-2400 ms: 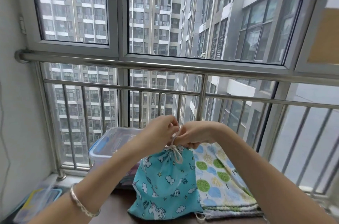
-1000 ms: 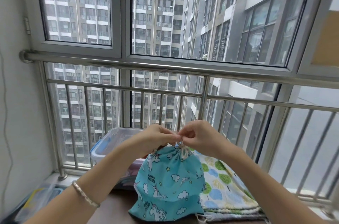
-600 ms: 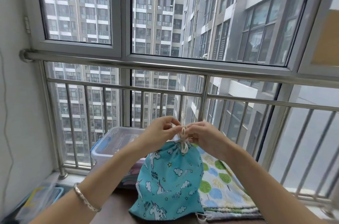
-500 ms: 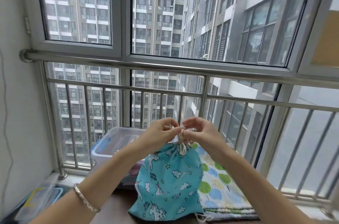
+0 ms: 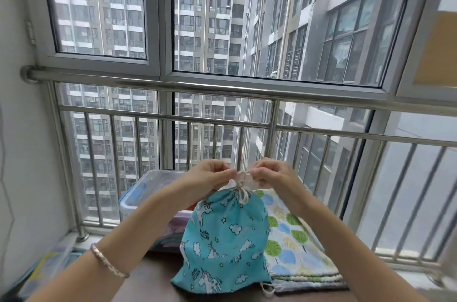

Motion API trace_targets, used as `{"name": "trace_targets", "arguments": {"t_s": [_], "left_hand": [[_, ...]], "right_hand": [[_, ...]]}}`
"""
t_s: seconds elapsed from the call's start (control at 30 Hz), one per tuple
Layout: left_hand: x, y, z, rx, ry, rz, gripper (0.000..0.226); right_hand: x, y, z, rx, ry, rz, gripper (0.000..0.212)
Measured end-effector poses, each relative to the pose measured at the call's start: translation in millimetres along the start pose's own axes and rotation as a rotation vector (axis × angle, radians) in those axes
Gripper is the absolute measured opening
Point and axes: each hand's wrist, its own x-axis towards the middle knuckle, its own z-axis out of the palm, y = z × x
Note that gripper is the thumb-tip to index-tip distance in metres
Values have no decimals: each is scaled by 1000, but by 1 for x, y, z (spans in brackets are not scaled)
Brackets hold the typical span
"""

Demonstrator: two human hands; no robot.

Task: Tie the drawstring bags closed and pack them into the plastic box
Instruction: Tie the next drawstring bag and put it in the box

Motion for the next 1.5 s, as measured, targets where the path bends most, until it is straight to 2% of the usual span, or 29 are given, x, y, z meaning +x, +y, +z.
{"name": "trace_targets", "arguments": {"t_s": [0.07, 0.17, 0.2, 0.27, 0.33, 0.4, 0.47, 0.53, 0.57, 0.67, 0.73, 0.83, 0.97, 1.1, 1.2, 1.27, 1.33, 1.4, 1.5], "left_hand": [[-2, -4, -10, 148, 96, 11, 16], [-5, -10, -11, 145, 81, -10, 14], [-5, -12, -9, 109, 65, -37, 14], [-4, -14, -5, 70, 65, -74, 17], [-2, -13, -3, 40, 80, -87, 20], [1, -12, -3, -23, 73, -102, 23], [2, -12, -3, -103, 28, -126, 27], [1, -12, -5, -197, -3, -150, 32], [0, -13, -7, -224, 5, -155, 35], [6, -26, -15, -208, 6, -174, 41], [9, -32, -17, -189, -75, -206, 42], [11, -32, -6, -144, -140, -221, 29], [16, -32, 4, -277, -380, -184, 31], [18, -33, 6, -436, -431, -169, 17], [25, -37, -15, -419, -374, -168, 12], [28, -42, -39, -398, -224, -198, 15], [28, -46, -67, -444, -40, -208, 22], [29, -47, -93, -429, 110, -198, 27], [33, -47, -122, -132, 305, -185, 30]], "right_hand": [[4, 7, -21, 56, 26, 67, 16], [4, 8, -34, -62, -53, 148, 17], [4, 4, -30, -110, -130, 177, 26], [4, -5, -16, -235, -310, 243, 60], [4, -13, 0, -406, -435, 251, 79], [4, -17, 15, -618, -458, 216, 80], [8, -22, 21, -674, -440, 207, 58], [13, -27, 20, -627, -405, 188, 18], [15, -32, 17, -593, -370, 167, 7], [25, -52, 9, -426, -226, 87, 3], [35, -70, 6, -299, -141, 19, 8], [53, -97, 7, -60, -58, -84, 8], [77, -123, 9, 288, -63, -123, 8], [101, -131, 7, 606, -126, -216, 12], [106, -120, -7, 663, -141, -250, 23], [103, -107, -26, 612, -165, -254, 28], [97, -90, -48, 535, -117, -219, 27], [93, -69, -66, 394, -47, -142, 19], [93, -34, -75, 59, -87, 70, 24]]}}
